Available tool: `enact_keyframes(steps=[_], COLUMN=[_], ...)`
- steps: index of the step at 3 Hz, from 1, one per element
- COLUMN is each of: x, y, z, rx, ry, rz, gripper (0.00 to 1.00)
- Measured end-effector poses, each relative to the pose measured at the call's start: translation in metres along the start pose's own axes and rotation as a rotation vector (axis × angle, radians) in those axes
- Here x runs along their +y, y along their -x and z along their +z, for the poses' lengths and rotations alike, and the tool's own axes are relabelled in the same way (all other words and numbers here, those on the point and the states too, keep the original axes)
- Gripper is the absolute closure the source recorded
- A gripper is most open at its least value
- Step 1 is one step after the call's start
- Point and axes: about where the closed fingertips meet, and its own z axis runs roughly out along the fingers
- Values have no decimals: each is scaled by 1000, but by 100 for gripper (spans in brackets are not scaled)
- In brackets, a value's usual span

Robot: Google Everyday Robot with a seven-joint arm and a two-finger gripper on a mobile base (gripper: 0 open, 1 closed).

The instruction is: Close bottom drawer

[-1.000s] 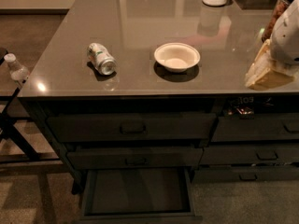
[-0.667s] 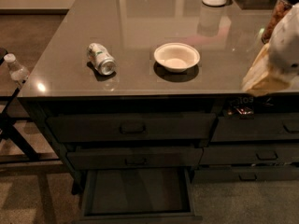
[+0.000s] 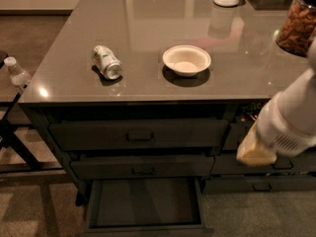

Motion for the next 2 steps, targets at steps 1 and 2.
enact_keyframes(steps=[1,2], x=[24,24], y=[-22,-22], z=[31,31], rx=[53,53], ry=[68,68], rz=[21,21], gripper=[100,100])
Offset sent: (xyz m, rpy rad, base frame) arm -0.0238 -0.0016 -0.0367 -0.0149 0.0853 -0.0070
